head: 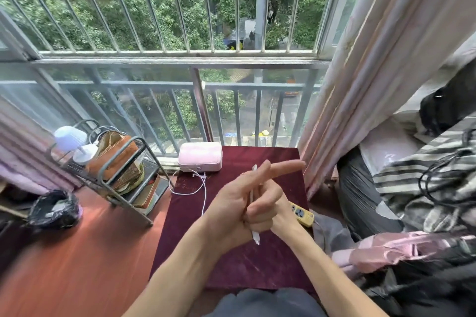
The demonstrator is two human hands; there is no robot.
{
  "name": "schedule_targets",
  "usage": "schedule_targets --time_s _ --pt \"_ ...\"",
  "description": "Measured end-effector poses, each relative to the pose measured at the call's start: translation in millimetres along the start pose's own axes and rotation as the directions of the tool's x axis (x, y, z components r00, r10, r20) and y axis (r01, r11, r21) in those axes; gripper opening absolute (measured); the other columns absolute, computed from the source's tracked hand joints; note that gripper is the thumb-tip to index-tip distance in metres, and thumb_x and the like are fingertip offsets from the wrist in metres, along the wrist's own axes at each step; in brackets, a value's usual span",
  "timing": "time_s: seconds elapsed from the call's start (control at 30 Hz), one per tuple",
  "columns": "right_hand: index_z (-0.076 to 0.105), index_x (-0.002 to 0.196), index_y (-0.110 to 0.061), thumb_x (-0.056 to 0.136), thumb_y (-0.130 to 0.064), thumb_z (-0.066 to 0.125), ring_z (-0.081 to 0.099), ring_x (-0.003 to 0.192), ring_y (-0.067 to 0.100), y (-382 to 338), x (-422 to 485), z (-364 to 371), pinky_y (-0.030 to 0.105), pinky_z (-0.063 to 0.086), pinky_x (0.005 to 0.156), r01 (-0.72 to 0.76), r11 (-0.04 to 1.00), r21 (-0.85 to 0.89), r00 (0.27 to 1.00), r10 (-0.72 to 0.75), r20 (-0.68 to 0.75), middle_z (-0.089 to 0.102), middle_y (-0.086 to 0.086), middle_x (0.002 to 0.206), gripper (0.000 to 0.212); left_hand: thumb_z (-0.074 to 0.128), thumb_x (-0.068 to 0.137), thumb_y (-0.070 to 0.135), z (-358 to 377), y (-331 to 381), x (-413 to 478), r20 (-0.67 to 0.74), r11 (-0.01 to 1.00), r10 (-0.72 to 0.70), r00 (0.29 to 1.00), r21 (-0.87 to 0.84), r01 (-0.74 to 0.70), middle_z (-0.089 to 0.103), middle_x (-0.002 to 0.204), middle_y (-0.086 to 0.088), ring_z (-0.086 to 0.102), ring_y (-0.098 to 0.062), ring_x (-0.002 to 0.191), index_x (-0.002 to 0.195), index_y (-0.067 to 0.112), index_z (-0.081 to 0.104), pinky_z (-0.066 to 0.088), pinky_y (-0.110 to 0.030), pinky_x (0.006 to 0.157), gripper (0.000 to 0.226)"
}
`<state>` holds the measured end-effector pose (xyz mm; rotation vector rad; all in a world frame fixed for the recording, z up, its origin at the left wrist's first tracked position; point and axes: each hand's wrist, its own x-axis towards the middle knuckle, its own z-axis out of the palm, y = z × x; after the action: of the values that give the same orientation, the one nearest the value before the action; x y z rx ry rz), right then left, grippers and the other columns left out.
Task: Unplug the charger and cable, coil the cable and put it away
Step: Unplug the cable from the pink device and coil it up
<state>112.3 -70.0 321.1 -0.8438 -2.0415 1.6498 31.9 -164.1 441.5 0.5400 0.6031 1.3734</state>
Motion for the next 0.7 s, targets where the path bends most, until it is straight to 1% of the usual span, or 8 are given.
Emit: schedule_targets --time_s 0.07,0.13,0.23,0.33,0.43,0.53,0.6,0.7 --pt "0.063 0.08 -0.047 0.107 -0.003 0.044 0.058 0.066 -0.008 0.2 1.7 5.3 0.014 0.05 0.073 0.028 0.999 0.016 0.998 -0.027 -0.055 0.062 -0.026 0.067 0.054 0.039 0.107 0.035 5.3 13.9 4.3 0.046 0.998 0.053 0.998 0.025 -0.054 0.028 0.049 0.006 0.018 -0.003 0.039 0.14 0.005 0.056 0.016 -0.017 0.036 0.048" --pt "0.067 0.079 -0.052 0.105 -0.011 0.044 0.059 0.065 -0.01 -1.7 -0.5 8.2 0.011 0.047 0.067 0.066 0.997 0.034 0.994 -0.063 -0.086 0.065 -0.029 0.068 0.053 0.035 0.108 0.035 6.3 24.2 11.2 0.044 0.994 0.092 0.995 0.061 -0.095 0.028 0.051 0.006 0.017 -0.004 0.04 0.137 0.005 0.059 0.015 -0.018 0.037 0.048" --pt "0.061 0.085 -0.045 0.104 -0.034 0.042 0.055 0.066 -0.001 -4.8 -9.2 0.3 0.014 0.043 0.064 0.105 0.986 -0.127 0.986 -0.119 -0.113 0.064 -0.015 0.075 0.029 0.039 0.106 0.033 0.7 32.3 24.0 -0.012 0.982 0.15 0.989 0.12 -0.148 0.036 0.051 0.006 0.018 -0.005 0.04 0.134 0.004 0.06 0.016 -0.018 0.036 0.046" --pt "0.061 0.112 -0.042 0.109 -0.038 0.045 0.051 0.066 0.005 -5.6 -19.9 -3.2 0.019 0.037 0.062 0.177 0.913 -0.367 0.982 -0.189 0.001 0.049 -0.011 0.078 0.017 0.043 0.104 0.032 -12.1 36.3 33.2 -0.075 0.961 0.195 0.978 0.215 -0.175 0.04 0.054 0.004 0.019 -0.005 0.039 0.135 0.003 0.057 0.014 -0.021 0.036 0.045" --pt "0.052 0.148 -0.031 0.11 -0.024 0.049 0.051 0.063 0.013 -15.0 -37.2 -11.2 0.029 0.042 0.059 0.259 0.745 -0.614 0.963 -0.249 0.104 0.042 -0.011 0.086 0.038 0.037 0.108 0.028 -27.6 37.0 37.9 -0.166 0.942 0.213 0.963 0.297 -0.157 0.047 0.058 0.003 0.019 -0.005 0.038 0.137 -0.001 0.051 0.019 -0.018 0.035 0.043" --pt "0.062 0.134 -0.025 0.111 -0.028 0.047 0.057 0.063 0.025 -36.5 -52.0 -24.0 0.043 0.048 0.057 0.283 0.646 -0.709 0.95 -0.292 0.112 0.04 -0.01 0.087 0.028 0.035 0.11 0.027 -39.0 34.0 37.4 -0.234 0.92 0.23 0.945 0.37 -0.132 0.051 0.062 0.001 0.03 -0.002 0.037 0.133 0.002 0.055 0.025 -0.016 0.034 0.039" --pt "0.068 0.125 -0.023 0.11 -0.031 0.049 0.058 0.064 0.026 -48.5 -55.8 -29.7 0.045 0.048 0.058 0.303 0.654 -0.693 0.941 -0.319 0.11 0.046 -0.007 0.085 0.025 0.037 0.109 0.028 -41.0 30.9 35.6 -0.248 0.911 0.24 0.939 0.391 -0.13 0.052 0.065 0.001 0.032 -0.003 0.04 0.131 0.003 0.057 0.025 -0.017 0.035 0.038" --pt "0.071 0.117 -0.027 0.106 -0.035 0.055 0.056 0.062 0.011 -52.1 -53.1 -39.8 0.029 0.047 0.061 0.318 0.783 -0.534 0.944 -0.313 0.104 0.061 -0.008 0.077 0.021 0.038 0.108 0.031 -35.7 34.9 31.3 -0.246 0.898 0.31 0.918 0.392 -0.198 0.052 0.066 0.001 0.033 -0.004 0.043 0.131 0.003 0.058 0.025 -0.018 0.038 0.041"
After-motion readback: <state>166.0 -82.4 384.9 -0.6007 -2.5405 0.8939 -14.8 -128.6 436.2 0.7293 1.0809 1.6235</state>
